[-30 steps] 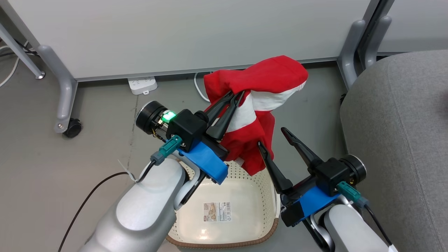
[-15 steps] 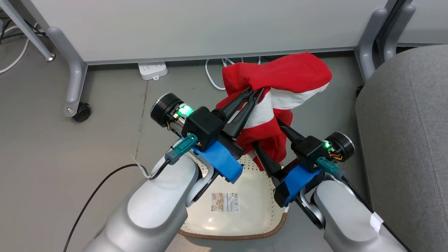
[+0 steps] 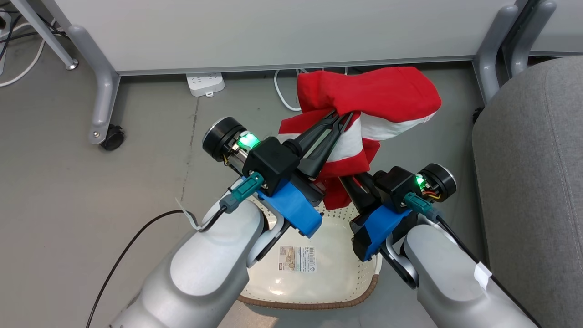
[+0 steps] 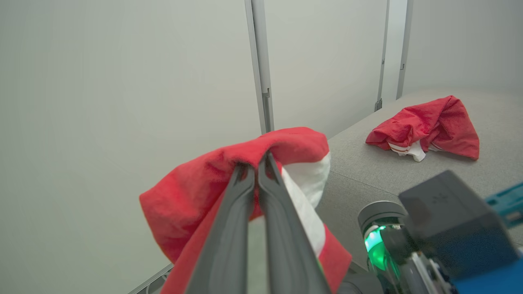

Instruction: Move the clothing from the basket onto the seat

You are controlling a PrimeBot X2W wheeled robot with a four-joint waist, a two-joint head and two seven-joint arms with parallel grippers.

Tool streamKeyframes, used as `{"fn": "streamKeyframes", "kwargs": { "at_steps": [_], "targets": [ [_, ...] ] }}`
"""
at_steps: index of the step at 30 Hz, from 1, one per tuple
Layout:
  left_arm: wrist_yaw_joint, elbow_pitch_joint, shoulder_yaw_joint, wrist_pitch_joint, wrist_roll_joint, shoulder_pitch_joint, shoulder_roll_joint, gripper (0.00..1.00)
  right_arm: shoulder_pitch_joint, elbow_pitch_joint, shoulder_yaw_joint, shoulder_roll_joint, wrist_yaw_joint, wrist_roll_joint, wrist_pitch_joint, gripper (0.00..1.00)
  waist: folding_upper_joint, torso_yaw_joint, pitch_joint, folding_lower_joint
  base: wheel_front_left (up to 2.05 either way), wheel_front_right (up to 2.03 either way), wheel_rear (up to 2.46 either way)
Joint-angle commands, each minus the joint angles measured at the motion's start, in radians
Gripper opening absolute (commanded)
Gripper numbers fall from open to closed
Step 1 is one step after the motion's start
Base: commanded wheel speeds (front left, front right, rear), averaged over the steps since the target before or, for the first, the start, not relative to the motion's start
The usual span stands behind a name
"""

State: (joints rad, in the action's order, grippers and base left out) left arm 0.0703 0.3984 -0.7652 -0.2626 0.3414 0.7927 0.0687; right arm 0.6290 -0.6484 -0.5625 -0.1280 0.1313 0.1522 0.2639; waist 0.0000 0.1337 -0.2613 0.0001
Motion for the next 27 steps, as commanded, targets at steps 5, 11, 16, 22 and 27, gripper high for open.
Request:
{"fn": "streamKeyframes", "kwargs": {
  "at_steps": [5,11,16,22,27],
  "targets": [
    [0.002,0.002,0.007,-0.003,-0.007,0.007,-0.002,0.0,0.009,0.0,-0.003,0.003,-0.001,0.012,0.001,0.0,0.0,-0.001,0.004,-0.0001,0.0,0.0,0.0],
    [0.007,0.007,0.01,-0.003,-0.008,0.01,-0.003,0.0,0.012,0.007,-0.004,0.005,-0.001,0.018,0.001,0.0,0.0,-0.002,0.002,-0.0001,0.0,0.0,0.0],
    [0.008,0.01,0.012,-0.003,-0.011,0.012,-0.003,0.0,0.013,0.007,-0.003,0.006,-0.001,0.02,0.001,0.0,0.0,-0.003,0.001,-0.0001,0.0,0.0,0.0],
    [0.006,0.02,0.015,-0.003,-0.013,0.012,-0.003,1.0,0.008,0.01,0.0,0.009,-0.001,0.02,0.001,0.0,0.0,-0.007,0.003,-0.0001,0.0,0.0,0.0],
    [0.006,0.021,0.015,-0.003,-0.016,0.008,-0.003,1.0,-0.003,0.013,-0.002,0.01,-0.001,0.022,0.001,0.0,0.0,-0.01,0.006,-0.0001,0.0,0.0,0.0]
  ]
}}
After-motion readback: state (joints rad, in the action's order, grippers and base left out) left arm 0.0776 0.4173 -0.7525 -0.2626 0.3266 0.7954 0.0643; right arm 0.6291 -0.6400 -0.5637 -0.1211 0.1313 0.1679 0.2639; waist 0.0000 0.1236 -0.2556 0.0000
